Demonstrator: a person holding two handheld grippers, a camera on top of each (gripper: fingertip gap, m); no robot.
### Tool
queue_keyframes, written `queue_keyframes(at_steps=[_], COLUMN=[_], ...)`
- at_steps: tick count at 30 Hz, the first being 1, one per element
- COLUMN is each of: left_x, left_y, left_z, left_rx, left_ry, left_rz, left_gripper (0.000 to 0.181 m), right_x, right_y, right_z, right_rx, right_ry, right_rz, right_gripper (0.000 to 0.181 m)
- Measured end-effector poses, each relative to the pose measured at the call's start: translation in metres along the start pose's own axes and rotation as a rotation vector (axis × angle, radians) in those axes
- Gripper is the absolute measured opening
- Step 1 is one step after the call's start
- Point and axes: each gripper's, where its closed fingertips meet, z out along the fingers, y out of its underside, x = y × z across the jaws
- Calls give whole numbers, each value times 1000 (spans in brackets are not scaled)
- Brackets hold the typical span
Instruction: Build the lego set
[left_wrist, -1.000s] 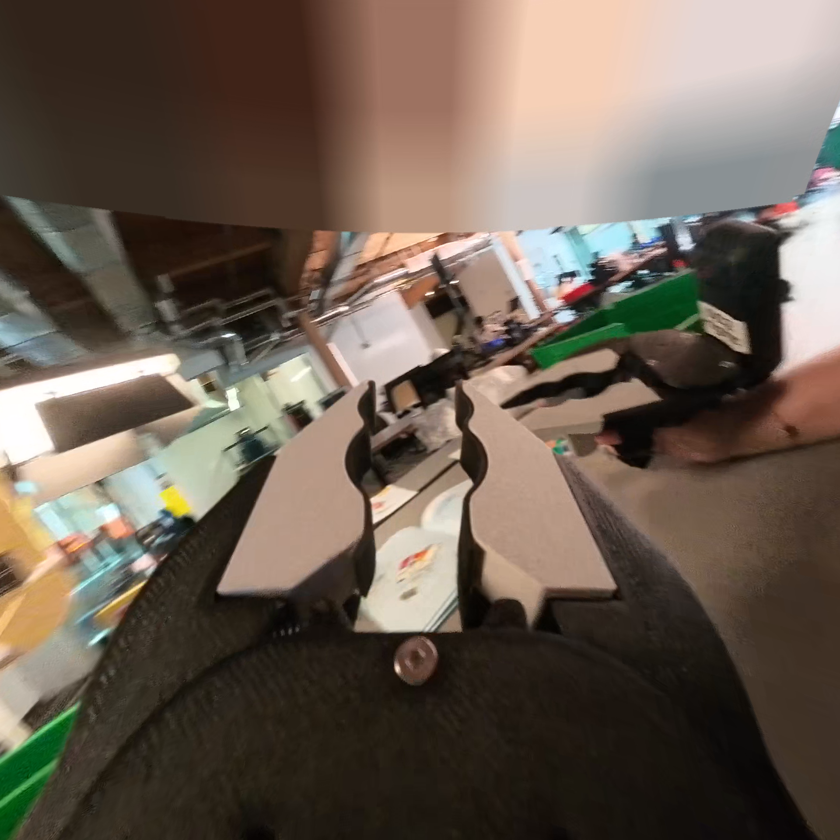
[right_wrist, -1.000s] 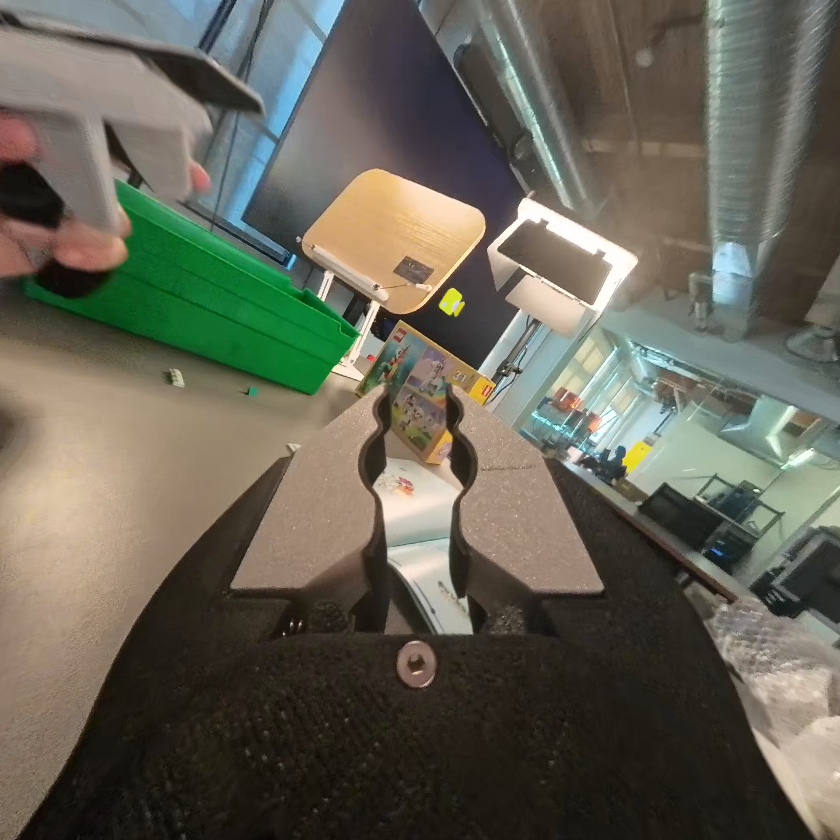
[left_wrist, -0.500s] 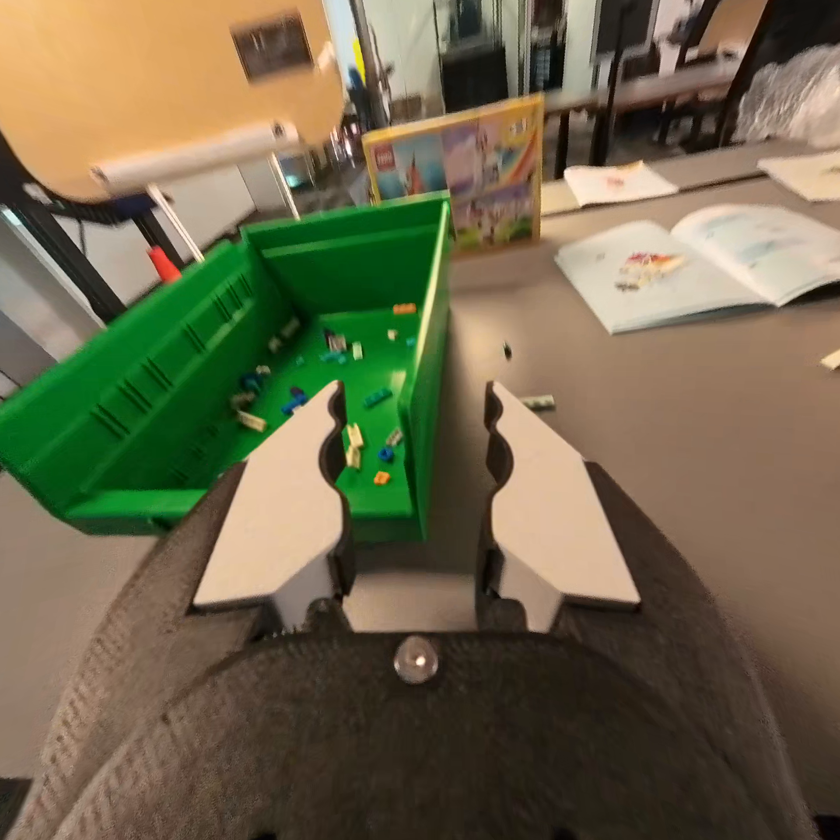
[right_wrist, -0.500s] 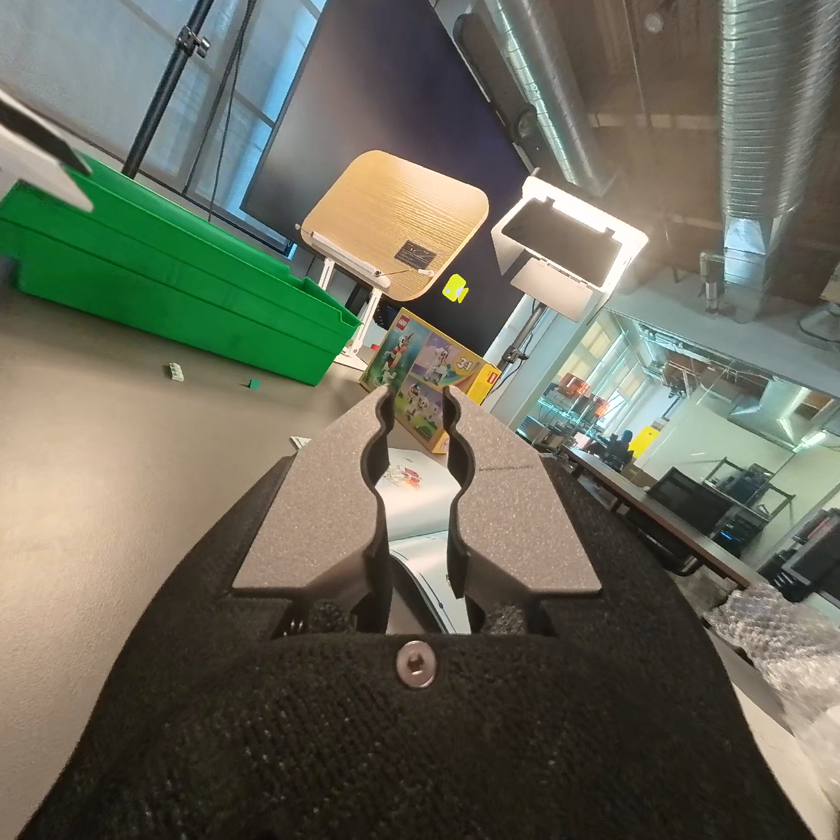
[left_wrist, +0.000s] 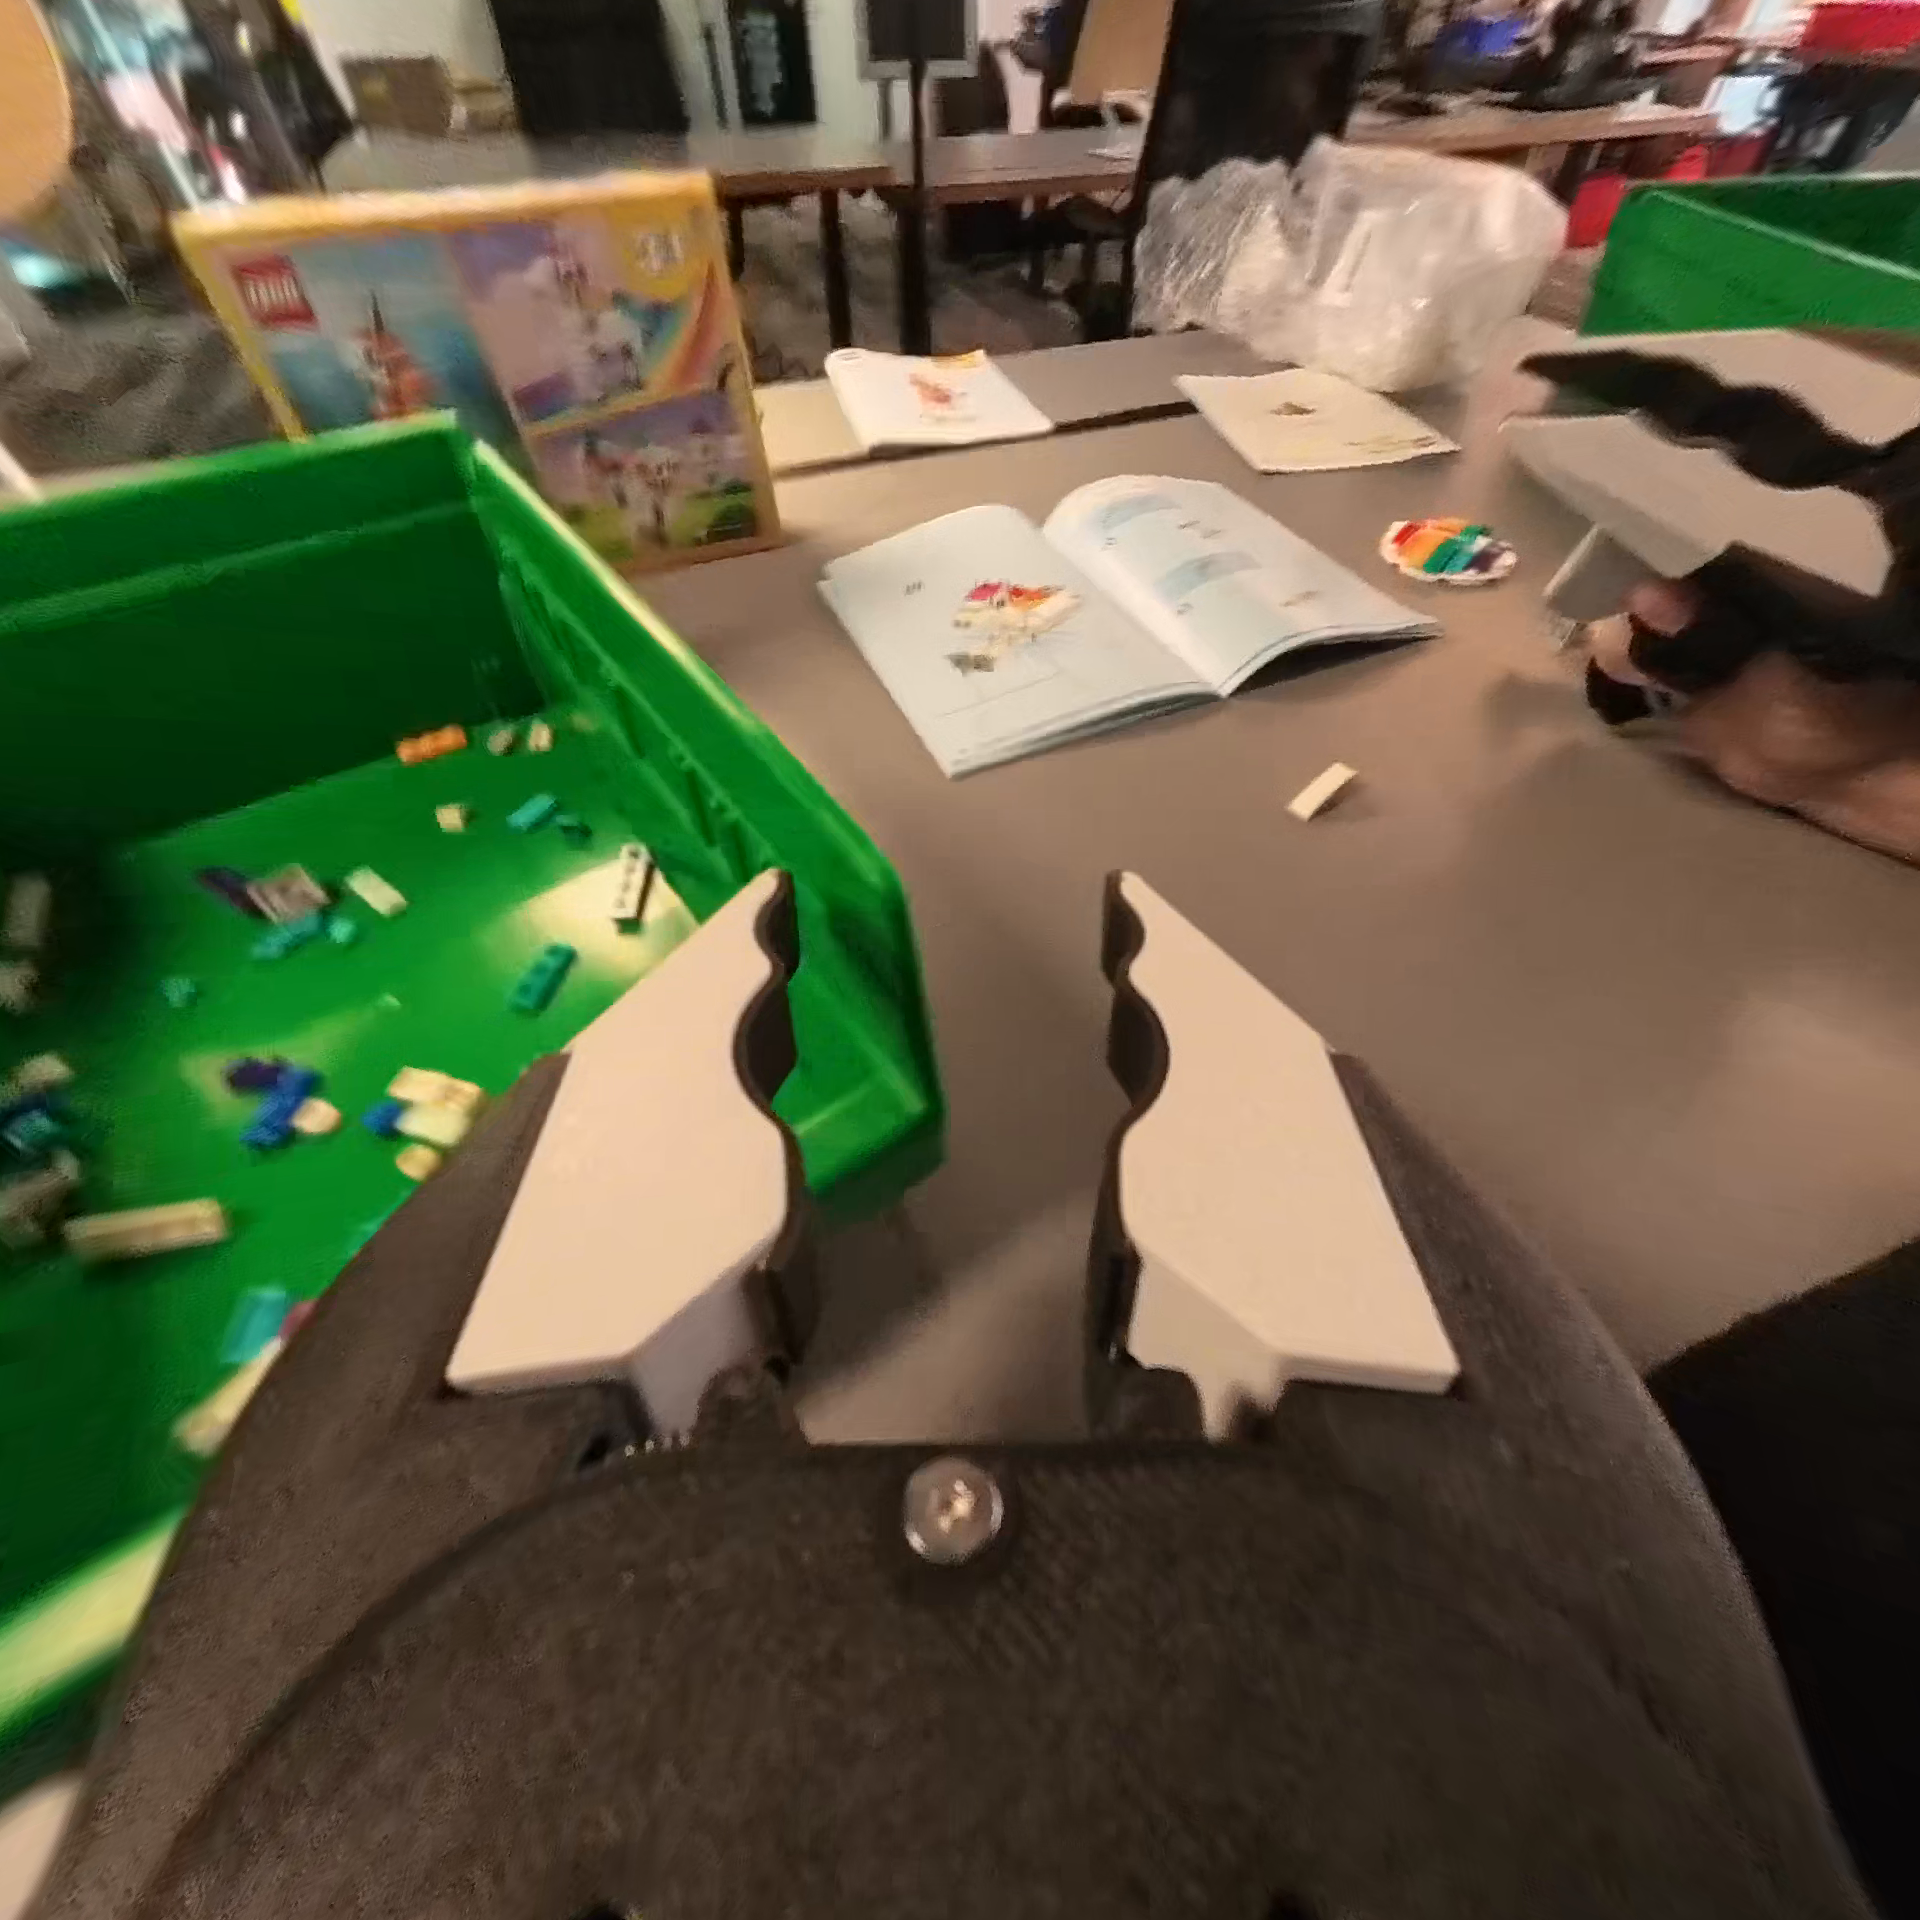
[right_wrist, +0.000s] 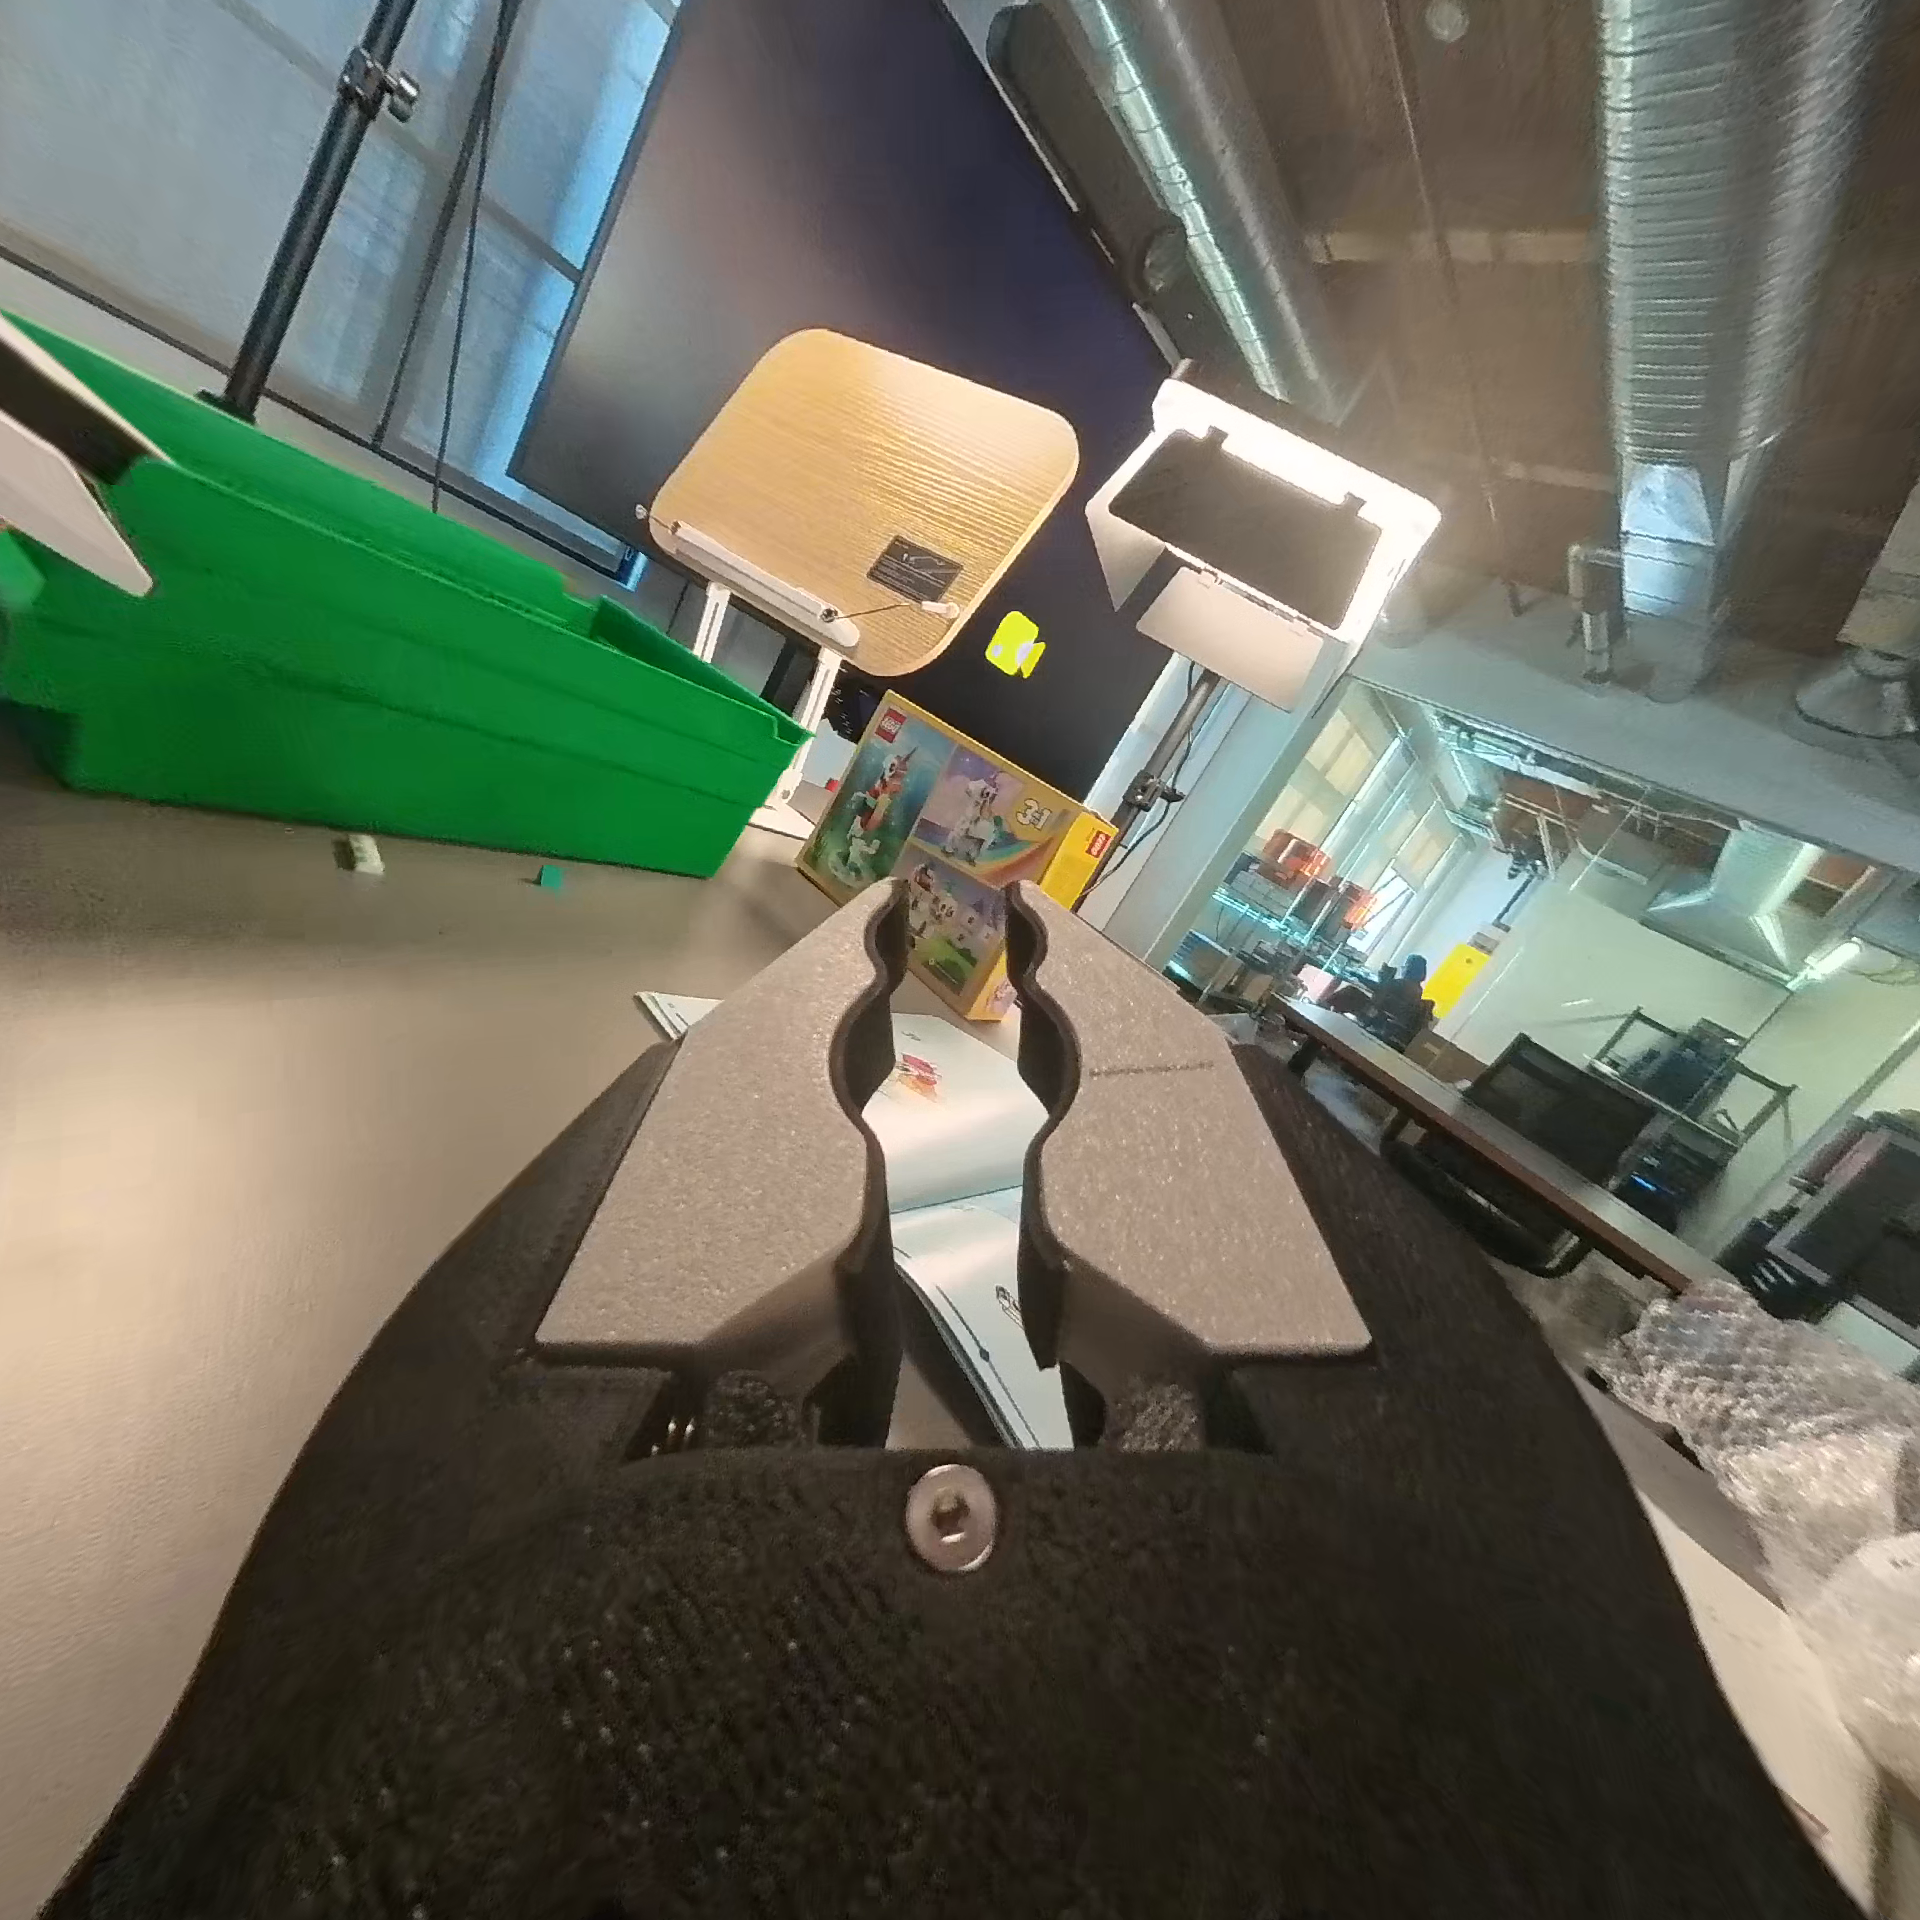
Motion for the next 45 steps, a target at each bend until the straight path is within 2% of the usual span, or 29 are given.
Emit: queue_keyframes(at_steps=[3, 4, 5, 9, 11, 13, 15, 17, 19, 23, 30, 31, 32, 33, 36, 38, 40, 42, 44, 45], left_x=[-38, -58, -74, -115, -133, -148, -153, -163, -174, -185, -183, -182, -181, -180, -176, -170, -171, -167, -139, -116], left_y=[-31, -39, -41, -5, 13, 30, 45, 58, 68, 76, 93, 95, 97, 99, 97, 92, 71, 30, -20, -43], left_z=[-13, -19, -20, -14, -17, -22, -18, -14, -14, -16, -19, -19, -17, -17, -20, -18, -8, 8, 19, 21], left_rx=[57, 48, -2, -471, -722, -974, -1108, -1218, -1322, -1437, -1490, -1486, -1472, -1464, -1439, -1371, -1248, -1034, -756, -615], left_ry=[-113, -165, -188, -106, -85, -42, 78, 154, 200, 242, 328, 339, 346, 348, 360, 366, 265, 98, -1, 0], left_rz=[123, 150, 182, 464, 663, 780, 826, 799, 763, 776, 783, 781, 783, 781, 725, 704, 754, 825, 845, 827], left_gripper=[45, 35, 33, 28, 29, 32, 34, 35, 38, 33, 33, 28, 12, 6, 4, 4, 4, 4, 3, 3], right_x=[1, 1, 1, 0, 0, 0, 0, 0, 1, 3, 2, 2, 2, 2, 2, 3, 3, 3, 4, 4], right_y=[1, 1, 1, 2, 2, 3, 3, 4, 4, 5, 7, 7, 7, 7, 8, 8, 8, 8, 8, 8], right_z=[0, 0, 0, 2, 3, 3, 3, 3, 3, 3, 4, 4, 4, 4, 5, 5, 5, 5, 5, 5], right_rx=[-2, -2, -1, -7, -10, -11, -13, -14, -15, -17, -22, -23, -23, -24, -27, -29, -28, -27, -27, -26], right_ry=[5, 6, 5, -1, 1, 1, -1, -2, -1, 1, -5, -5, -6, -6, -5, -5, -3, -1, 1, 3], right_rz=[8, 11, 13, 13, 11, 13, 14, 16, 21, 34, 43, 42, 42, 42, 45, 47, 49, 49, 50, 50], right_gripper=[16, 16, 16, 16, 16, 16, 16, 16, 16, 16, 16, 16, 16, 16, 16, 16, 16, 16, 16, 16])
